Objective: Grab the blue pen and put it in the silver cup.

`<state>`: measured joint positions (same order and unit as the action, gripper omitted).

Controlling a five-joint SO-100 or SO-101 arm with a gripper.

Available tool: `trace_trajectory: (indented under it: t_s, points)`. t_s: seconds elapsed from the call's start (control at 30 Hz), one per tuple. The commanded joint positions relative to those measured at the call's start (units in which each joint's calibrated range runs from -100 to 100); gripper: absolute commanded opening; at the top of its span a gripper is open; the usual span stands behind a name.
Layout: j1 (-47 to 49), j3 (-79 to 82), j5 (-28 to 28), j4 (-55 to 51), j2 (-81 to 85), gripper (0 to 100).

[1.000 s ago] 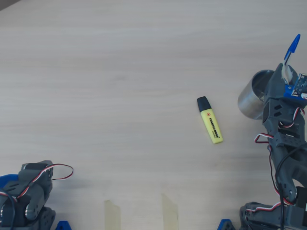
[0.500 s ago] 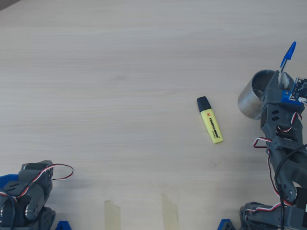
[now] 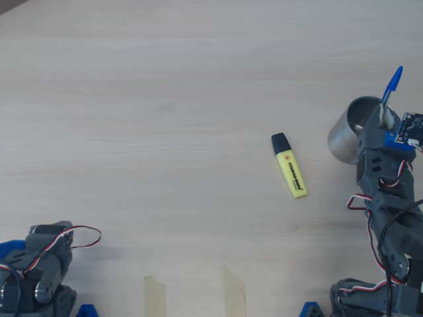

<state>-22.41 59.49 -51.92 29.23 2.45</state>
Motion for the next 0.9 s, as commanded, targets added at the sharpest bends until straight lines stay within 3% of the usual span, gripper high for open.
trace_trajectory:
  t_s: [0.0, 0.13, 0.43, 0.87]
  points:
    - [0.2, -0.9, -0.2, 0.2, 2.3, 7]
    - [0.4, -0.8, -0.1, 0.5, 2.4, 20]
    - [3.7, -0.8, 0.3, -0.2, 4.2, 36]
    - [5.8, 0.0, 0.4, -6.6, 11.2, 37]
